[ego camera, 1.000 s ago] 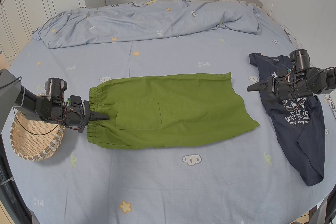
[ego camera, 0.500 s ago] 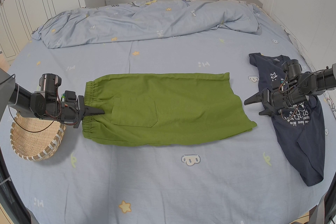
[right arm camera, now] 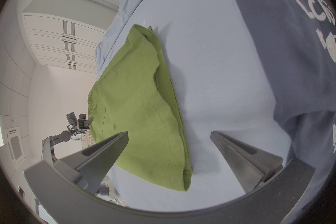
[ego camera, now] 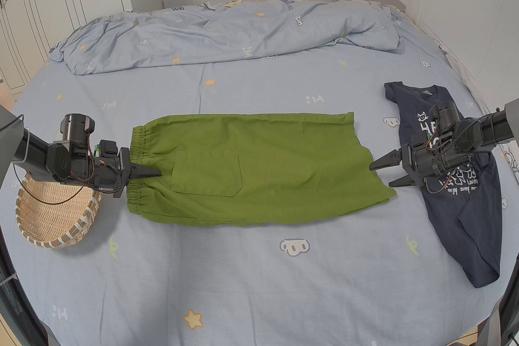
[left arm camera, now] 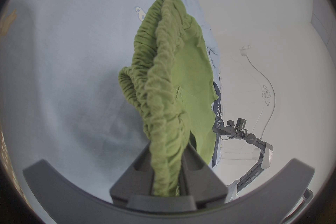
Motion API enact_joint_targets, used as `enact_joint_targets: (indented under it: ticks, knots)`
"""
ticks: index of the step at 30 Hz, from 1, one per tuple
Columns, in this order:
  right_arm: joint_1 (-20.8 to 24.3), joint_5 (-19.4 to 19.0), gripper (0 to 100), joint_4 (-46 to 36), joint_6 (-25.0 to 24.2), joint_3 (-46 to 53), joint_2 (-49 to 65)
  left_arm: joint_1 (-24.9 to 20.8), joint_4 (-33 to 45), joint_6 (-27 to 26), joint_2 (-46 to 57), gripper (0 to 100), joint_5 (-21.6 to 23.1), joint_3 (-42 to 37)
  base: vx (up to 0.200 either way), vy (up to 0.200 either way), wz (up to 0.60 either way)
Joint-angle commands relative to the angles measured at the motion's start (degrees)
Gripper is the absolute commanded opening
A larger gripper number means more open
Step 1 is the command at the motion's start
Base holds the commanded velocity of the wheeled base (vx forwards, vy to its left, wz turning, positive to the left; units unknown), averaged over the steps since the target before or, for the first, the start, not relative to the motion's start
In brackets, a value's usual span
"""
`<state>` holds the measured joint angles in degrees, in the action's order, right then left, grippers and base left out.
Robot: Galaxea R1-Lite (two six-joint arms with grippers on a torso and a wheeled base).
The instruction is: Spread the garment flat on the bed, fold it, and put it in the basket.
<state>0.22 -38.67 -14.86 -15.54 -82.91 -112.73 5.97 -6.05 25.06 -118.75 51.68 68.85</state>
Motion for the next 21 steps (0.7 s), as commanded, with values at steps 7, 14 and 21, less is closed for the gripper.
enact_joint_targets:
  ticks: [7, 14, 21]
  knots:
    - [0.31, -6.86, 100, 0.01, 0.16, 0.99, -2.76, 0.00, -0.11, -0.02, -0.17, 0, 0.00, 0.14, 0.000, 0.000, 0.00]
    - [0.04, -12.48, 100, 0.01, 0.69, 2.05, -2.32, 0.00, -0.11, -0.02, -0.52, 0, 0.00, 0.23, 0.000, 0.000, 0.00]
    - [0.22, -13.80, 100, -0.08, 0.87, 2.05, -2.59, -0.08, -0.11, -0.10, -0.69, 0, -0.08, 0.23, 0.000, 0.000, 0.00]
